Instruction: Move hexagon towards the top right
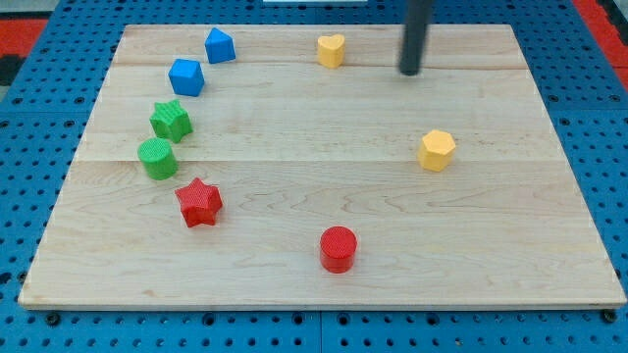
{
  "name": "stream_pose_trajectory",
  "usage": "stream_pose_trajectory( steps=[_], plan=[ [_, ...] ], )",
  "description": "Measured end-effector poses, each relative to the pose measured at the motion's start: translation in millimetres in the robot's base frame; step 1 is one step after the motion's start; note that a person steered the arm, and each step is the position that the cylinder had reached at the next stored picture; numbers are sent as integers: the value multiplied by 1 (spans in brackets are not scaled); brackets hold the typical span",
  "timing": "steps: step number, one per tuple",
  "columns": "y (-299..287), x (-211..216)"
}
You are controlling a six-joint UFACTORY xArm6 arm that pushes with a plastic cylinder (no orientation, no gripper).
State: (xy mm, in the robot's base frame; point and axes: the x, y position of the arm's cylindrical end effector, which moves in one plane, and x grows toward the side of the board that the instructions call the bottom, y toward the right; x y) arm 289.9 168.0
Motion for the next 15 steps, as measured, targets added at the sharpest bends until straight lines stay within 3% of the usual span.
stream_pose_trajectory(
  steps=[1, 2, 4, 5, 7, 8, 9, 10, 12, 13, 14, 15],
  plan=[
    [56, 48],
    [74, 120],
    [-8, 183],
    [-41, 190],
    [-43, 97],
    [-43, 88],
    [-42, 131],
    [-12, 109],
    [-17, 17],
    [-17, 7],
    [-70, 32],
    [-86, 44]
  ],
)
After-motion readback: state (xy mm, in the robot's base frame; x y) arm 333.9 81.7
